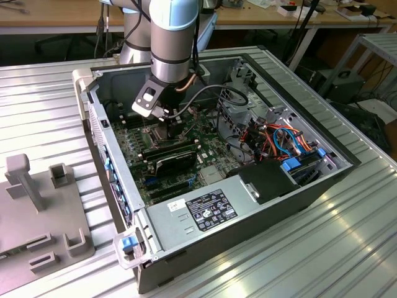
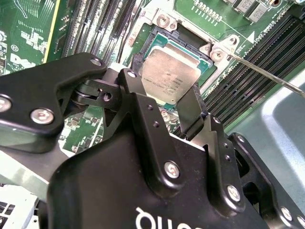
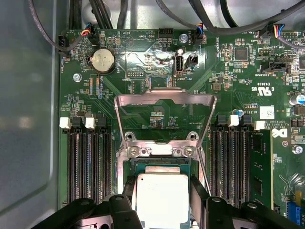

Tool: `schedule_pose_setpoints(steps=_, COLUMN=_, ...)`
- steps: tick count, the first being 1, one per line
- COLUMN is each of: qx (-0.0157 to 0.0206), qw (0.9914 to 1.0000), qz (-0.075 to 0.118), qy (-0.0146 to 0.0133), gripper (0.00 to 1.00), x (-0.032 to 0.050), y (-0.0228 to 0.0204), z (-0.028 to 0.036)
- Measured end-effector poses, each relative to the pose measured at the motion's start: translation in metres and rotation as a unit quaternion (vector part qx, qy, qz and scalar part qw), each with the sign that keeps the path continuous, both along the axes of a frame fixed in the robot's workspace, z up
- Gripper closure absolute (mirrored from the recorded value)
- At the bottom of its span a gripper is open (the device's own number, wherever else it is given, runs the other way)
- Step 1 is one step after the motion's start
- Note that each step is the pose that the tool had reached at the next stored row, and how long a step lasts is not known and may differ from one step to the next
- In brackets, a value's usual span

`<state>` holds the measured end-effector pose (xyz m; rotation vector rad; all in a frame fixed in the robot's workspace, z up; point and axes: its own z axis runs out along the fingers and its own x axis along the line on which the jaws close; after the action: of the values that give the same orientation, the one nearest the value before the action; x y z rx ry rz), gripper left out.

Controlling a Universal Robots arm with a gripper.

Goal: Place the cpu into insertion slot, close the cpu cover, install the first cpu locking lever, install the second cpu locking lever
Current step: 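Place the cpu into insertion slot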

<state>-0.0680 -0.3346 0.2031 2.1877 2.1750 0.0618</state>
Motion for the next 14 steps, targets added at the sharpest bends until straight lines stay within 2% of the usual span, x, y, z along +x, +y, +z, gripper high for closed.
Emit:
schedule_pose_setpoints(steps=3, qx=0.002, qw=1.0, qz=0.0, qy=0.0, gripper=0.46, x=0.0001, y=-0.0008, z=0.0)
schedule_pose_setpoints(steps=5, qx=0.0082, qw=0.99997, qz=0.0, qy=0.0, gripper=0.46, x=0.0001, y=-0.0021, z=0.0)
schedule_pose_setpoints(steps=7, qx=0.0123, qw=0.99992, qz=0.0, qy=0.0, gripper=0.46, x=0.0, y=-0.0034, z=0.0)
schedule_pose_setpoints(steps=8, qx=0.0142, qw=0.9999, qz=0.0, qy=0.0, gripper=0.46, x=0.0, y=-0.0055, z=0.0)
schedule_pose_setpoints(steps=14, qx=0.0145, qw=0.9999, qz=0.0, qy=0.0, gripper=0.46, x=0.0, y=-0.0061, z=-0.0006)
